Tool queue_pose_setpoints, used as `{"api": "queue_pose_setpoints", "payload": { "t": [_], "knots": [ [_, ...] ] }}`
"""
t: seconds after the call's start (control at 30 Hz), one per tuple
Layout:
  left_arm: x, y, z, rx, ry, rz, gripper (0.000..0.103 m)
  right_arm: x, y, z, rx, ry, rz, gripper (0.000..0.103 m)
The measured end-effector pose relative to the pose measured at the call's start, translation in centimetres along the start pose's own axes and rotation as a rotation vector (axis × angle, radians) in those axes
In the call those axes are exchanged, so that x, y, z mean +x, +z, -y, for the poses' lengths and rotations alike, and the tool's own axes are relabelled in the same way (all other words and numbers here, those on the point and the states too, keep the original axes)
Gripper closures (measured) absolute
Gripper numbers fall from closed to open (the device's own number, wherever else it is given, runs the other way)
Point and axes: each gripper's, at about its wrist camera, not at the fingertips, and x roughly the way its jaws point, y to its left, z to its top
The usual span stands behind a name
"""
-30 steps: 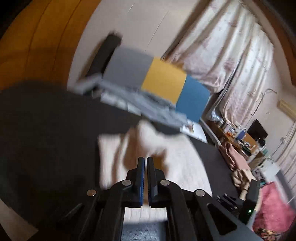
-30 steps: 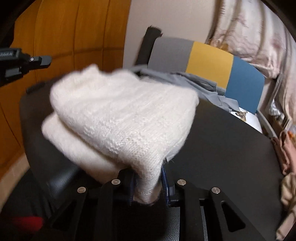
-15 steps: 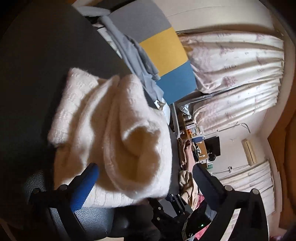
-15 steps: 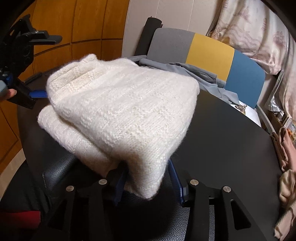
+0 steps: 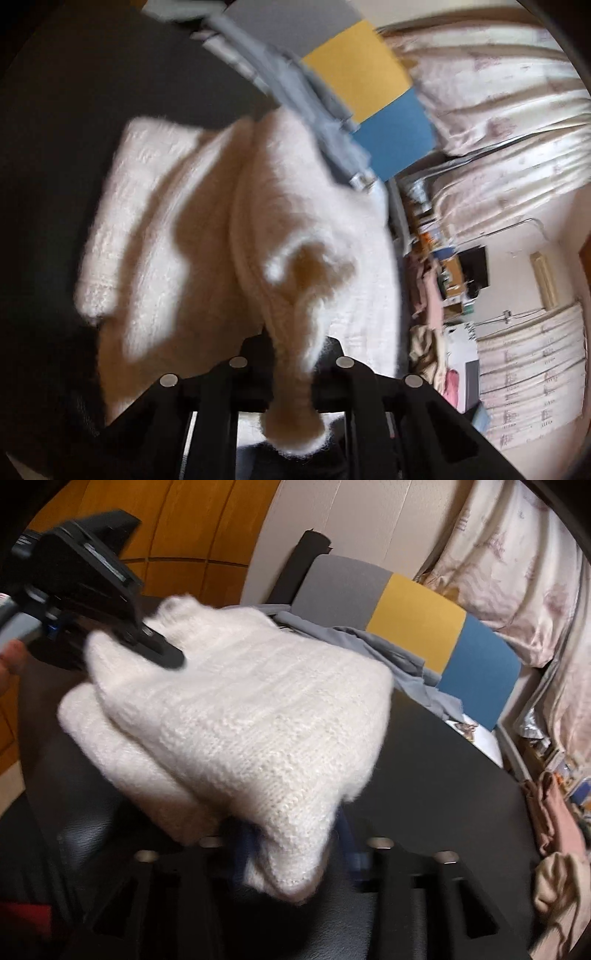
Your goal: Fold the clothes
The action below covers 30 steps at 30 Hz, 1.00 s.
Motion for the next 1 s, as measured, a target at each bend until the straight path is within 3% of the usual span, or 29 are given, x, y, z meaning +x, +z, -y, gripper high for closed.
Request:
{"api": "queue_pose_setpoints", "payload": {
  "t": [0.17, 0.23, 0.3, 0.37, 0.4, 0.47, 0.57, 0.67, 0.77, 0.83, 0.93, 1.0],
  "knots": [
    [-6.8, -1.2, 5.3, 0.215, -0.031, 0.183, 0.092, -2.9, 1.9, 0.9, 0.006, -0.006, 0.108, 0.08],
    [-7.7, -2.3, 4.6, 0.24, 0.038, 0.216, 0.092, -3.6, 2.4, -0.3, -0.078, -0.016, 0.14, 0.079],
    [-7.2, -3.3, 2.8, 0.254, 0.149, 0.214, 0.092, -2.6, 2.1, -2.1, -0.176, -0.006, 0.103, 0.078],
    [-5.3, -4.2, -1.4, 0.144, 0.21, 0.156, 0.092, -0.3, 1.1, -3.9, -0.254, 0.031, 0.012, 0.073],
    [-4.2, -4.7, -3.7, 0.081, 0.237, 0.123, 0.091, -0.2, 0.9, -4.2, -0.272, 0.028, 0.015, 0.074],
    [-4.1, -5.6, -5.7, 0.024, 0.185, 0.154, 0.088, -0.1, 0.5, -4.8, -0.303, 0.032, 0.019, 0.071],
    [-4.6, -5.8, -6.6, -0.012, 0.128, 0.187, 0.087, -2.0, 1.3, -3.2, -0.255, 0.187, 0.028, 0.067],
    [-5.1, -5.4, -6.6, -0.039, 0.085, 0.196, 0.087, -5.0, 2.5, 0.1, -0.128, 0.358, 0.101, 0.068],
    [-6.7, -5.0, -5.2, -0.018, 0.05, 0.271, 0.087, -5.1, 4.8, 1.9, -0.052, 0.3, 0.131, 0.068],
    [-7.6, -4.4, -4.7, 0.023, 0.094, 0.309, 0.087, -3.7, 6.9, 2.9, 0.022, 0.282, 0.127, 0.068],
    [-7.3, -3.8, -5.3, 0.043, 0.186, 0.261, 0.087, -0.3, 9.7, 3.0, 0.066, 0.306, 0.111, 0.068],
    [-6.9, -3.8, -6.4, 0.001, 0.187, 0.241, 0.083, 2.0, 11.3, 2.2, 0.044, 0.34, 0.084, 0.068]
  ]
}}
